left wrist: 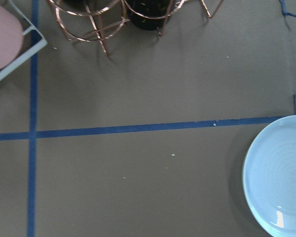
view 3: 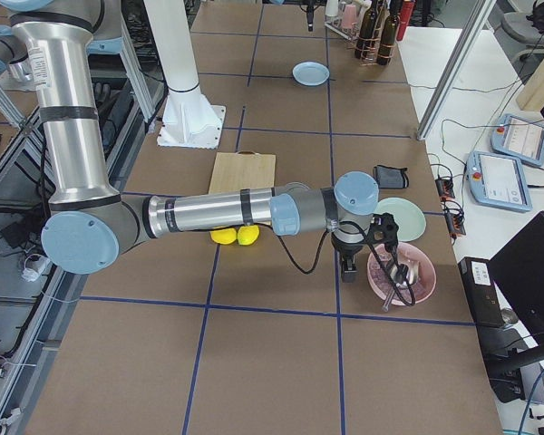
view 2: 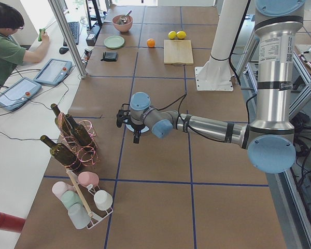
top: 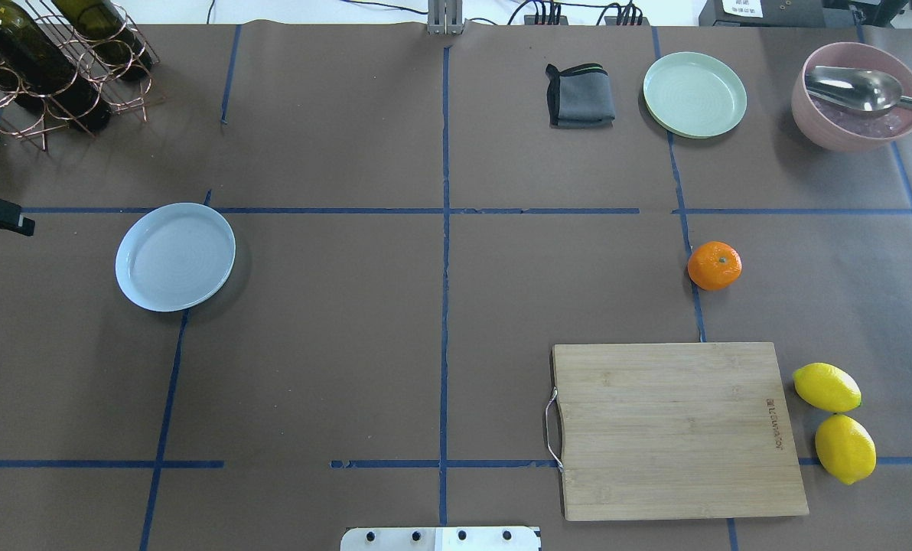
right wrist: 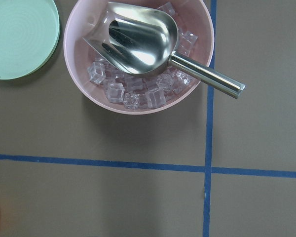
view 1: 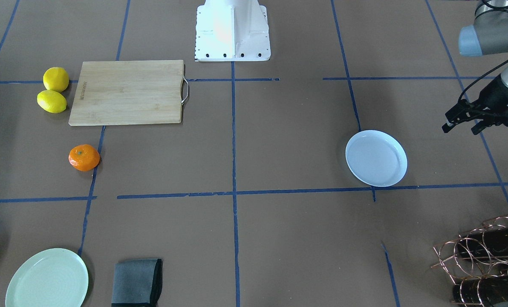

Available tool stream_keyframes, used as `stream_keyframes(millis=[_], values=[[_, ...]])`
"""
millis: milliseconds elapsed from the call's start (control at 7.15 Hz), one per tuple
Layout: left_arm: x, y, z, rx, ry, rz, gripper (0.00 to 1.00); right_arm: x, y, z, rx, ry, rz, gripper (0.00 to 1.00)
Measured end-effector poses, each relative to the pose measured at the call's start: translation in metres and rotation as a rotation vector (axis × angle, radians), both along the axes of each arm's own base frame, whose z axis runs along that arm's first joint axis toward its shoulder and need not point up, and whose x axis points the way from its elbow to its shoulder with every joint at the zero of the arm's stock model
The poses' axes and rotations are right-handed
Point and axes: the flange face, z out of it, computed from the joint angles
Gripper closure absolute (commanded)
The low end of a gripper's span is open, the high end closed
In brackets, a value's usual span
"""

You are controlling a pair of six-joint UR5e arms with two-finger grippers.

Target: Pick orange to plate

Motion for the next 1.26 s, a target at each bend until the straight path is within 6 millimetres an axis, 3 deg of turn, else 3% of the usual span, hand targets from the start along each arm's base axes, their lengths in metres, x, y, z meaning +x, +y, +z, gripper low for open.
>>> stream_keyframes(millis=[280,699,979,1259], values=[[0.053,-0.003,0.003,-0.027,-0.019,-0.033,0.03,-0.001,0.0,-0.001,0.0,-0.009,-0.003,0.0],[0.104,-0.002,0.004,-0.044,-0.039,-0.032,0.03,-0.002,0.0,-0.001,-0.003,-0.017,-0.003,0.0],[0.138,0.0,0.004,-0.054,-0.047,-0.027,0.16,-0.003,0.0,0.0,-0.01,-0.032,-0.005,0.0],[0.149,0.0,0.005,-0.058,-0.051,-0.02,0.41,-0.003,0.0,-0.001,-0.013,-0.035,-0.003,0.0]])
